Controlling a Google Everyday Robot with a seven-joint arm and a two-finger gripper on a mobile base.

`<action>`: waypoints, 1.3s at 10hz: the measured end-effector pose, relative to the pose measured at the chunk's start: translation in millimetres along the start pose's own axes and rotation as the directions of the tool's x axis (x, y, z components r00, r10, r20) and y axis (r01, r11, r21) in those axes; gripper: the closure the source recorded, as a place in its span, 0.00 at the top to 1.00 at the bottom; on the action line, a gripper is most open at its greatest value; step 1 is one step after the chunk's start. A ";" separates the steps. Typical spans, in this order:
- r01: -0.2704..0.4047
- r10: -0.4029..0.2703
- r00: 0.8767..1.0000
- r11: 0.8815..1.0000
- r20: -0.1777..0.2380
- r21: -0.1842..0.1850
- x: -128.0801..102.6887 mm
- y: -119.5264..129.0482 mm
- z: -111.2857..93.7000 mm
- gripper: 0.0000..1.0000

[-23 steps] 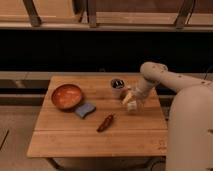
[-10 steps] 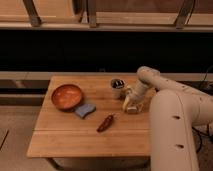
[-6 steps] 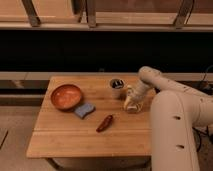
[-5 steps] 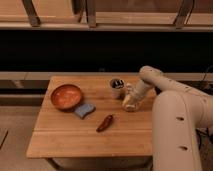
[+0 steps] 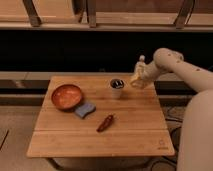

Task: Place the bottle in the ceramic bowl

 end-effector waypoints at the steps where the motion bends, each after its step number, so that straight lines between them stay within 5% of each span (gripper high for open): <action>1: 0.042 -0.043 0.996 0.999 0.074 0.012 -14.1 16.9 -35.5 0.12; 2: 0.104 -0.108 0.982 0.994 0.155 0.034 -29.7 42.2 -79.3 0.12; 3: 0.164 -0.169 0.967 0.986 0.191 0.042 -36.8 72.4 -102.1 0.12; 5: 0.274 -0.276 0.942 0.961 0.191 0.035 -37.0 127.6 -108.7 0.12; 7: 0.390 -0.385 0.915 0.920 0.117 -0.025 -21.4 190.2 -70.7 0.12; 9: 0.457 -0.463 0.886 0.873 0.004 -0.171 2.4 253.8 0.4 0.12; 13: 0.426 -0.515 0.847 0.806 -0.133 -0.411 35.7 314.3 88.2 0.12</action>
